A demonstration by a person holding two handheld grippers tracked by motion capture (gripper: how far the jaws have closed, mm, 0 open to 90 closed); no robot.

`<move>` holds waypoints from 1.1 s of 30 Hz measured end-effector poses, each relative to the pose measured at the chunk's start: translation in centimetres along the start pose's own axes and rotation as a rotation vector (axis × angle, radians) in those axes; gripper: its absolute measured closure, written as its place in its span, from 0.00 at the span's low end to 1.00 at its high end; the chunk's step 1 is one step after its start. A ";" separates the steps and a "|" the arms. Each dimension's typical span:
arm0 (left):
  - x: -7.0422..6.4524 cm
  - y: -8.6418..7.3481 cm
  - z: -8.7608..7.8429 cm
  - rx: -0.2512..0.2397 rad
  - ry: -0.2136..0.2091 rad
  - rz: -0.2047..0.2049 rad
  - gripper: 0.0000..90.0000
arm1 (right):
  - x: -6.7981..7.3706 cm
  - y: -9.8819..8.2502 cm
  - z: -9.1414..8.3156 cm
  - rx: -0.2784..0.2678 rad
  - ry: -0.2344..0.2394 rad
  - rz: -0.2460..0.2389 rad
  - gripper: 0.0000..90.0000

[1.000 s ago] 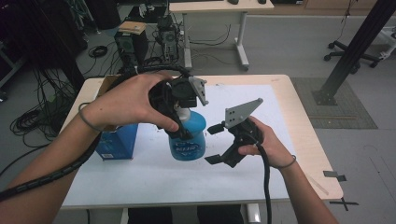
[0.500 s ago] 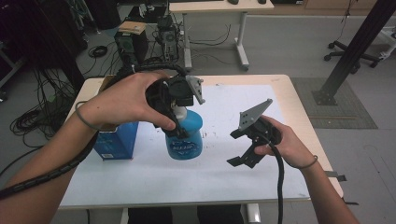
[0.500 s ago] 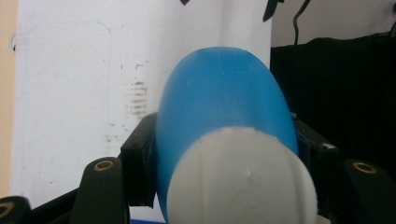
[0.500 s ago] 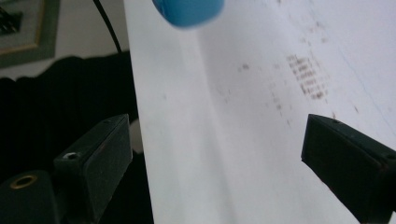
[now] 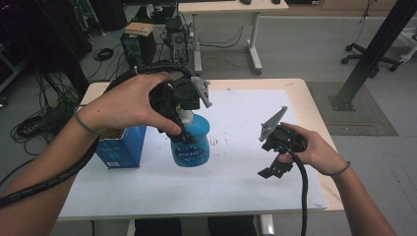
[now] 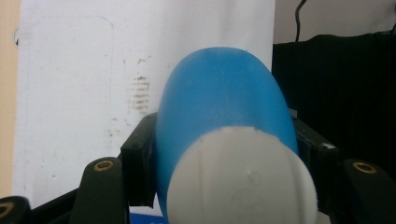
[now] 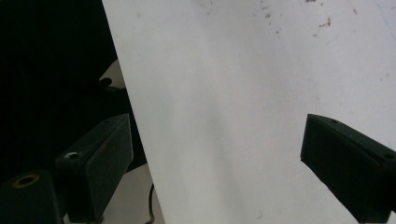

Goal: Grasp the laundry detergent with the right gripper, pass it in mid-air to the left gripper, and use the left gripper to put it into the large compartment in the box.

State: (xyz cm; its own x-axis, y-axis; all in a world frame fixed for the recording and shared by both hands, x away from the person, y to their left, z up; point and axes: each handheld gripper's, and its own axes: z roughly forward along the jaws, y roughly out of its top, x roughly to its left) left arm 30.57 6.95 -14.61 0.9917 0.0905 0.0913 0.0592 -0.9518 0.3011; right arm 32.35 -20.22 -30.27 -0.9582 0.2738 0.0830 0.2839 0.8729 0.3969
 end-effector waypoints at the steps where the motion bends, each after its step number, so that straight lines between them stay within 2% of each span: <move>1: 0.0 0.1 -0.1 0.002 0.000 -0.001 0.42 | 0.0 0.0 0.0 0.001 0.001 0.000 0.10; 6: -0.1 0.2 -0.3 -0.005 0.004 -0.012 0.42 | -0.1 -0.2 0.1 0.006 -0.009 0.007 0.10; 7: -0.2 0.6 -0.9 -0.012 0.018 -0.033 0.42 | -0.1 -0.2 0.1 0.005 -0.009 0.007 0.10; 11: -0.3 0.7 -1.0 -0.011 0.019 -0.042 0.42 | -0.1 -0.2 0.2 0.007 -0.013 0.011 0.10; 12: -0.1 1.0 -1.8 -0.006 0.031 -0.077 0.42 | -0.1 -0.3 0.2 0.006 -0.014 0.011 0.10; 13: -0.1 1.0 -1.8 -0.006 0.031 -0.077 0.42 | -0.1 -0.3 0.2 0.006 -0.014 0.011 0.10; 14: 0.0 1.3 -2.5 0.008 0.056 -0.098 0.42 | -0.1 -0.4 0.3 0.001 -0.012 0.012 0.10; 16: 0.1 1.4 -2.8 0.015 0.067 -0.107 0.42 | -0.1 -0.5 0.4 -0.005 -0.009 0.017 0.10; 17: 0.2 1.6 -3.5 0.023 0.097 -0.124 0.42 | -0.1 -0.5 0.5 -0.005 -0.009 0.017 0.10; 19: 0.3 1.6 -3.9 0.022 0.107 -0.132 0.42 | -0.2 -0.6 0.6 -0.003 -0.012 0.020 0.10; 20: 0.7 1.6 -4.9 0.018 0.135 -0.183 0.42 | -0.2 -0.7 0.6 -0.003 -0.012 0.022 0.10; 23: 0.9 1.6 -5.3 0.018 0.141 -0.190 0.42 | -0.2 -0.9 0.6 -0.012 -0.008 0.024 0.10; 24: 1.7 1.3 -6.3 0.011 0.154 -0.258 0.42 | -0.2 -0.9 0.7 -0.014 -0.007 0.025 0.10; 26: 1.7 1.3 -6.3 0.011 0.154 -0.258 0.42 | -0.2 -1.0 0.8 -0.012 -0.007 0.028 0.10; 28: 2.2 1.1 -6.9 0.004 0.170 -0.294 0.42 | -0.2 -1.0 0.9 -0.011 -0.007 0.026 0.10; 29: 2.3 1.0 -7.1 -0.003 0.178 -0.295 0.42 | -0.2 -1.0 1.0 -0.010 -0.004 0.028 0.10; 30: 3.0 0.7 -7.7 -0.008 0.197 -0.332 0.42 | -0.2 -1.0 1.0 -0.010 -0.003 0.027 0.10; 32: 3.1 0.5 -7.9 -0.010 0.204 -0.345 0.42 | -0.3 -0.9 1.1 -0.015 -0.001 0.025 0.10; 33: 4.0 -0.2 -8.8 -0.016 0.219 -0.416 0.42 | -0.3 -0.9 1.2 -0.017 -0.001 0.024 0.10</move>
State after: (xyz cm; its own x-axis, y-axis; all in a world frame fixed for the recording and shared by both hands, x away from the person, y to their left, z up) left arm 33.54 10.07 -5.94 0.8363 0.5252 0.1576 0.4435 -0.8169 0.3687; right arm 32.40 -20.64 -31.72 -0.9510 0.2951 0.0920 0.3062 0.8592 0.4099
